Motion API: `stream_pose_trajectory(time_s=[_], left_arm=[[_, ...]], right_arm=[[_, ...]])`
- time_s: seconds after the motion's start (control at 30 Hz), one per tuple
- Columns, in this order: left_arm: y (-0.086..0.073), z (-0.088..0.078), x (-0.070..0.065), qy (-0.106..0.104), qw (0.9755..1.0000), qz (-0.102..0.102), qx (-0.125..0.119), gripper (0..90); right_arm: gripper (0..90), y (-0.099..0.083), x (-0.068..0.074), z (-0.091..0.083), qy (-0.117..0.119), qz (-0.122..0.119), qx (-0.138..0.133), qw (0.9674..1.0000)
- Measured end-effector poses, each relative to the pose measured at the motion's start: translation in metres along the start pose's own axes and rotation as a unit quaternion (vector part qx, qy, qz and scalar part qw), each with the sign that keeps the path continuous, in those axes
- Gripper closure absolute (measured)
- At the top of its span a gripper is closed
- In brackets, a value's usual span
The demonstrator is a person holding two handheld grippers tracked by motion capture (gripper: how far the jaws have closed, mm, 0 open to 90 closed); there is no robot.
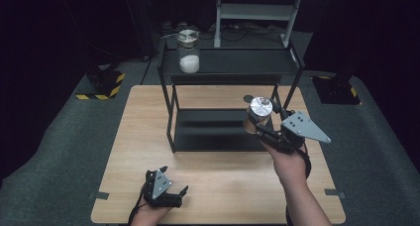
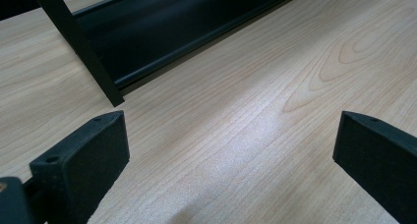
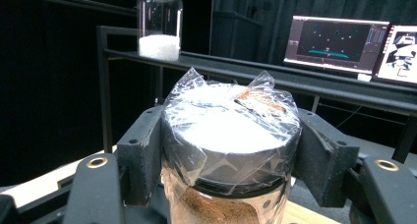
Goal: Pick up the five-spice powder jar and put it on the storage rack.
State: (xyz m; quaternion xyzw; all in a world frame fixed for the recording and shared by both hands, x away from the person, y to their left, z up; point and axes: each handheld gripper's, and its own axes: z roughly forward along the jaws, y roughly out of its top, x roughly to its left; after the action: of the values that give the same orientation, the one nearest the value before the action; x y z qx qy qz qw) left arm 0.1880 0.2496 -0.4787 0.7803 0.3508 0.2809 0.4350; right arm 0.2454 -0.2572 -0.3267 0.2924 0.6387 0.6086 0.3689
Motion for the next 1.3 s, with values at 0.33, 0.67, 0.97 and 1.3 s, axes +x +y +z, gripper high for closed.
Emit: stream_pose_trajectory(time_s=[0.33,0.67,0.97,1.3], left_arm=[[0.0,0.0,0.001,-0.001,1.0,-0.002,-0.001,0.8],[-0.001,0.0,0.001,-0.002,1.0,-0.003,-0.002,0.9],[-0.001,-0.001,0.001,-0.002,1.0,-0.004,-0.004,0.8],[-0.002,-0.001,0.002,-0.003,1.0,-0.007,-0.005,0.8]], right_arm=[[33.7,0.012,-0.003,0.006,-0.006,0.0,-0.012,0.9999],[33.8,0.026,-0.006,0.012,-0.016,-0.005,-0.026,0.9995],[33.7,0.042,-0.007,0.023,-0.026,-0.013,-0.033,0.999],[33.7,0.058,-0.01,0.039,-0.038,-0.014,-0.041,0.9983]])
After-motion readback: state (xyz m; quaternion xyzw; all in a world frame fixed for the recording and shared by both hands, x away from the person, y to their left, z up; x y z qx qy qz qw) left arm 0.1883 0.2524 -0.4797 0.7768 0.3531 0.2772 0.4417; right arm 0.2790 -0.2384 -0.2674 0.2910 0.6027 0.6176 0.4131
